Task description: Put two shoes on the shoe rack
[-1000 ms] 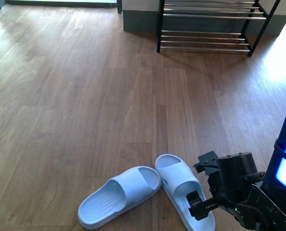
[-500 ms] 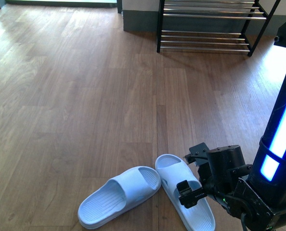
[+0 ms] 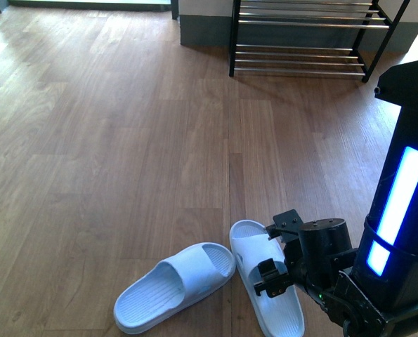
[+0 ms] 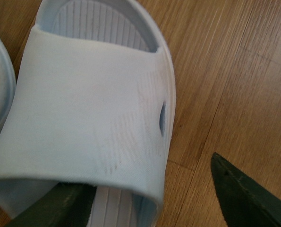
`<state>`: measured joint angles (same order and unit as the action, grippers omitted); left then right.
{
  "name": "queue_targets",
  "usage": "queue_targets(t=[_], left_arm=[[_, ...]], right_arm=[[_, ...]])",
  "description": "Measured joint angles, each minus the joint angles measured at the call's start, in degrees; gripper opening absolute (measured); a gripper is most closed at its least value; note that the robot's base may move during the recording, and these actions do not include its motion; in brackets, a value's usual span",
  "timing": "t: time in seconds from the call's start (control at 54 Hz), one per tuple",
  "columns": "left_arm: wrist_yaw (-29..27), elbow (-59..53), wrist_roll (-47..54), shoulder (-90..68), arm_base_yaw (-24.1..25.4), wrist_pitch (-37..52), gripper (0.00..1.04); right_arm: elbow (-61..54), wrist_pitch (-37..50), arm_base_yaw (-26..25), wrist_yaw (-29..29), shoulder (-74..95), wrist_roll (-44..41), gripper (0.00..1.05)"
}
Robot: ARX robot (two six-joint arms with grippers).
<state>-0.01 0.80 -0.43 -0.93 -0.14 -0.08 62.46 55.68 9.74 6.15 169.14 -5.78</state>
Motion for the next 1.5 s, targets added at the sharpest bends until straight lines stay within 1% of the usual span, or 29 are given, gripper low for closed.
queue_targets(t=[0.056, 0.222, 0.241, 0.352, 0.944, 1.241, 1.278, 1.352, 1.5], left_arm=[[0.0, 0.0, 0.0, 0.0, 0.0, 0.0, 0.95], [0.0, 0.0, 0.0, 0.0, 0.0, 0.0, 0.95], [0.0, 0.0, 0.0, 0.0, 0.0, 0.0, 0.95], [0.0, 0.0, 0.0, 0.0, 0.0, 0.0, 0.95], [0.0, 0.0, 0.0, 0.0, 0.0, 0.0, 0.95], [0.0, 0.0, 0.0, 0.0, 0.0, 0.0, 0.95], [0.0, 0.0, 0.0, 0.0, 0.0, 0.0, 0.95], [0.0, 0.0, 0.0, 0.0, 0.0, 0.0, 0.95], [0.0, 0.0, 0.0, 0.0, 0.0, 0.0, 0.95]], right_arm=[[-0.4, 0.5, 0.0, -0.1, 0.0, 0.0, 0.60], [-1.5, 1.7, -1.3, -0.8, -0.3, -0.4, 0.27], [-1.7, 2.0, -1.6, -1.1, -0.5, -0.5, 0.22], [-2.6, 2.1, -2.4, -1.3, -1.2, -1.0, 0.02], [-1.9, 3.2, -2.8, -0.2, -1.2, -1.2, 0.01], [-2.5, 3.2, -4.3, 0.8, -1.9, -1.7, 0.01], [-3.8, 4.7, -4.6, 0.5, -2.3, -2.1, 0.01], [-4.9, 5.4, -4.5, 0.3, -2.6, -2.6, 0.01], [-3.6, 4.4, -3.9, 1.0, -1.9, -2.6, 0.01]])
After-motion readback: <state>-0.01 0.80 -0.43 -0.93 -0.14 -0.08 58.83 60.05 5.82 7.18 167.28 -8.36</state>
